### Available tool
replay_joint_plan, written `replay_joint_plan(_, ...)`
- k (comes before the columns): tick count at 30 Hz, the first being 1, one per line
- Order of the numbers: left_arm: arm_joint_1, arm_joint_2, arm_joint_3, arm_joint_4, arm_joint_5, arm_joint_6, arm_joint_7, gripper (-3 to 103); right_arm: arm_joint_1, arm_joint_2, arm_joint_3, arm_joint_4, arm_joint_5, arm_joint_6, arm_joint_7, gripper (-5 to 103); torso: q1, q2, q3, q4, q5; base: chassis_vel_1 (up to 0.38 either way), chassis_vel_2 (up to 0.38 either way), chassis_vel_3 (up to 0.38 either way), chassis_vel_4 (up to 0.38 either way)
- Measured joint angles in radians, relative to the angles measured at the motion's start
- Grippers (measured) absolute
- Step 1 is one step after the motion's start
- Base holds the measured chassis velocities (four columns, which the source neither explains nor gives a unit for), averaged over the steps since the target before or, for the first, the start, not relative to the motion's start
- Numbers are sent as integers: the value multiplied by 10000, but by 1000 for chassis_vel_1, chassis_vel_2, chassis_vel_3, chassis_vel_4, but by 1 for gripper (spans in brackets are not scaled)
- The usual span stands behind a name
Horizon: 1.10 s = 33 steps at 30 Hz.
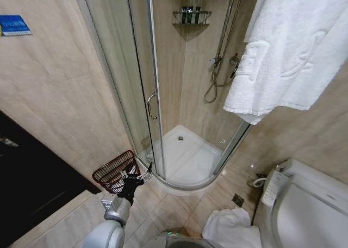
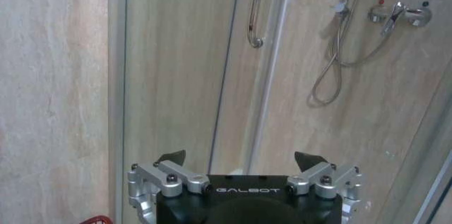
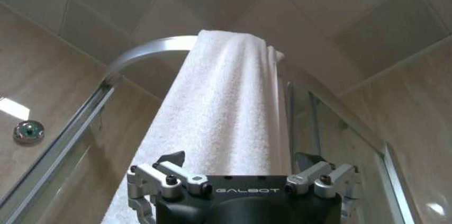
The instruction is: Discard the used towel into the hamper.
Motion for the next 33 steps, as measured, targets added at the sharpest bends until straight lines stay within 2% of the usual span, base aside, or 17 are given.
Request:
replay_joint_plan(11,0,2,0,0,0,0,0,100,-140,-64,30,-91,-11,206,102,100,1,-1,1,4,-1,99,64,-76,-87)
replay_joint_plan(15,0,10,-2,0,0,0,0,100,209,-377,-128,-517,12,224,104,100,-3,1,-2,-2,-13,134,136,-118,-93)
replay_joint_plan(18,0,10,-2,0,0,0,0,100,611,-632,-344,-836,59,177,121,100,-2,1,-1,-1,-5,78,50,-87,-28)
replay_joint_plan(21,0,6,0,0,1,0,0,100,705,-1267,-386,-1524,113,185,-70,100,-1,0,0,2,10,18,6,-6,-1)
replay_joint_plan(24,0,-1,1,0,0,0,0,100,617,-1619,-276,-1871,284,224,-186,100,1,0,0,3,11,-26,-9,5,15)
replay_joint_plan(26,0,-2,4,0,0,0,1,100,293,-2451,-19,-2471,861,345,-283,100,0,0,-1,-6,4,-78,-29,21,27)
replay_joint_plan(27,0,-2,4,0,0,0,1,100,293,-2451,-19,-2471,861,345,-283,100,0,0,-1,-6,4,-78,-15,5,20)
replay_joint_plan(31,0,1,2,0,0,0,1,100,-174,-3187,168,-2779,1201,416,-300,100,2,0,1,-2,3,-47,-6,-6,1)
replay_joint_plan(32,0,5,0,0,0,0,0,100,-784,-4000,596,-3439,1356,610,-346,100,1,0,0,3,-9,0,0,0,0)
replay_joint_plan(33,0,3,0,0,0,0,0,100,-989,-4326,733,-3737,1429,672,-365,100,0,0,0,3,-8,0,0,0,0)
